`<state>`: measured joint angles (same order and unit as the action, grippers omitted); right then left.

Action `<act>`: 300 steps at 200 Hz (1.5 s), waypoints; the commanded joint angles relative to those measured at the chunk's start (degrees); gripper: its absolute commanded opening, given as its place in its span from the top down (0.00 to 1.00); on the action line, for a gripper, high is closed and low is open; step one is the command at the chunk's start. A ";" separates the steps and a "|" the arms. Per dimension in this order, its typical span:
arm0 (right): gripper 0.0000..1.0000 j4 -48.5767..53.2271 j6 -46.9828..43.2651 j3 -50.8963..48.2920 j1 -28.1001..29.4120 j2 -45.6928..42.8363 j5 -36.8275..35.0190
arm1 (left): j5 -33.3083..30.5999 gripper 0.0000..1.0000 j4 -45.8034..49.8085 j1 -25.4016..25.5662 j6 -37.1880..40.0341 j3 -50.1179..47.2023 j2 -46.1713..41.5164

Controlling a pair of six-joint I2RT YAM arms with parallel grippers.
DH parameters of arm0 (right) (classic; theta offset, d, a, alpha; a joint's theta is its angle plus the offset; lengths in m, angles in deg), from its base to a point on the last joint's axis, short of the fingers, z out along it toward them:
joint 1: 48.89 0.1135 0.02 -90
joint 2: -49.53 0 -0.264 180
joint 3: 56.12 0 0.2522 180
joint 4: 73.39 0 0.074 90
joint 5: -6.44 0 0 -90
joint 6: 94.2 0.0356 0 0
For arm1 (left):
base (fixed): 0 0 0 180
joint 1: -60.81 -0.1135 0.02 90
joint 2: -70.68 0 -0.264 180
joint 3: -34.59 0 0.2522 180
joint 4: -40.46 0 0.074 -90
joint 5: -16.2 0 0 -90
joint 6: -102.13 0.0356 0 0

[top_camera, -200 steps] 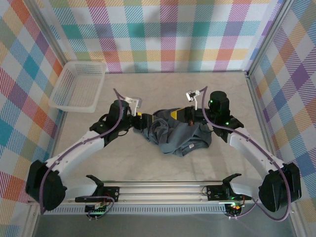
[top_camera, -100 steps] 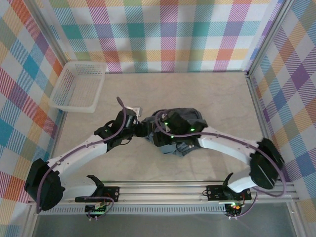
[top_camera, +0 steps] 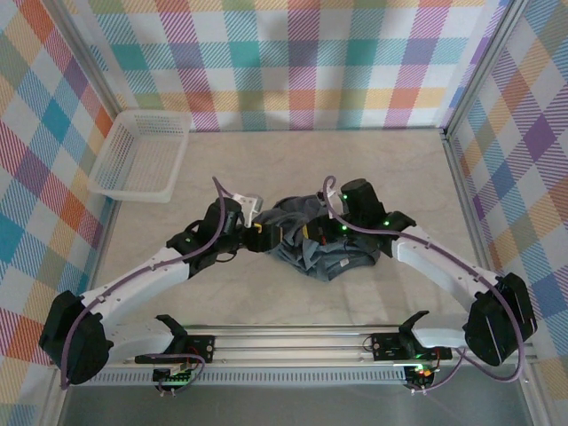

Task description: Fold the inside-out t-shirt

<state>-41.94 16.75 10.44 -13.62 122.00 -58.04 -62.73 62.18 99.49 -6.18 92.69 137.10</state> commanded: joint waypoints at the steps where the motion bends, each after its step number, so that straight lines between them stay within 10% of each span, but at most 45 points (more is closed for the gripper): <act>1: 1.00 0.94 -5.23 1.78 0.01 0.27 16.40 | 4.58 0.31 -7.45 1.40 7.09 1.01 1.61; 53: 1.00 -1.29 -2.59 2.61 -1.84 -1.30 16.35 | 9.88 0.36 -11.97 1.35 9.48 4.12 14.72; 94: 1.00 0.50 -1.19 2.57 -4.61 -2.05 11.24 | 16.44 0.33 -16.98 1.49 7.13 1.30 13.41; 143: 1.00 0.79 -1.34 2.32 -6.43 -1.76 12.33 | 9.28 0.35 -12.98 1.57 3.97 -4.83 3.98; 197: 1.00 -0.10 -0.70 2.66 -6.50 -0.14 13.53 | 13.12 0.51 -13.96 2.01 3.99 -3.80 6.63; 264: 1.00 -0.20 -0.22 2.84 -6.53 0.20 13.80 | 14.56 0.36 -17.69 2.03 4.35 2.27 16.18; 300: 1.00 0.69 1.09 2.84 -8.12 -0.04 10.24 | 13.67 1.00 -14.77 1.37 1.42 3.90 15.38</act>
<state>-41.57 16.40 11.42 -20.16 121.98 -46.13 -49.70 47.04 101.04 -2.18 94.52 153.69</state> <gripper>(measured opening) 0.051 0.235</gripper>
